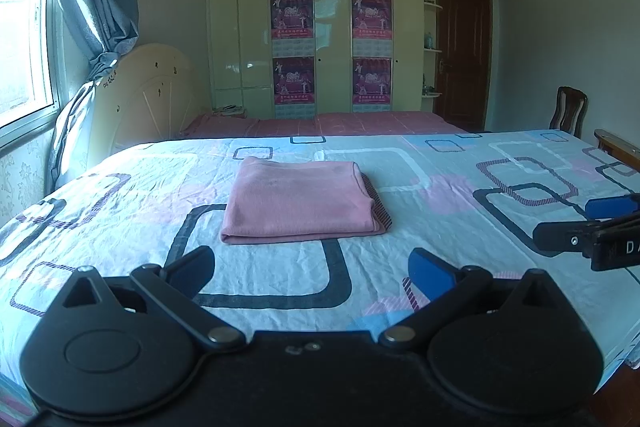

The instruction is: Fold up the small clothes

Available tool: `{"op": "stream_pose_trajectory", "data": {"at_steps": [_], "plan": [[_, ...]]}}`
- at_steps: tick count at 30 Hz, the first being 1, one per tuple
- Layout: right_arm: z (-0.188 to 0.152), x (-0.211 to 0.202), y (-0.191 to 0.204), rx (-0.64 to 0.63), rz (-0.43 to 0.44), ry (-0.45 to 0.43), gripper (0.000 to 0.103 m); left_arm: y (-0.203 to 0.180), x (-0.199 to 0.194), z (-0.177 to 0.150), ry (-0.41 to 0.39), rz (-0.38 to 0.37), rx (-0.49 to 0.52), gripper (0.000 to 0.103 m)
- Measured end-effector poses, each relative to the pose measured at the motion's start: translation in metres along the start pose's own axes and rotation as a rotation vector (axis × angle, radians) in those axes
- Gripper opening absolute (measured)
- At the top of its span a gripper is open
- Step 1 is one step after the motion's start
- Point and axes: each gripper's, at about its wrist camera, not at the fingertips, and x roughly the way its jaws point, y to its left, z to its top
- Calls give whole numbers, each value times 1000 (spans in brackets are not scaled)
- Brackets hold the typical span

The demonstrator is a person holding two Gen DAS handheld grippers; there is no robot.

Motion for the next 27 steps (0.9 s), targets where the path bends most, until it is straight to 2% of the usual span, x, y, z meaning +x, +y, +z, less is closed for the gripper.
{"op": "stream_pose_trajectory", "data": {"at_steps": [27], "plan": [[-1,-1,-4,-14,5,1,103,-1,1,-1,2,1,0,102]]}}
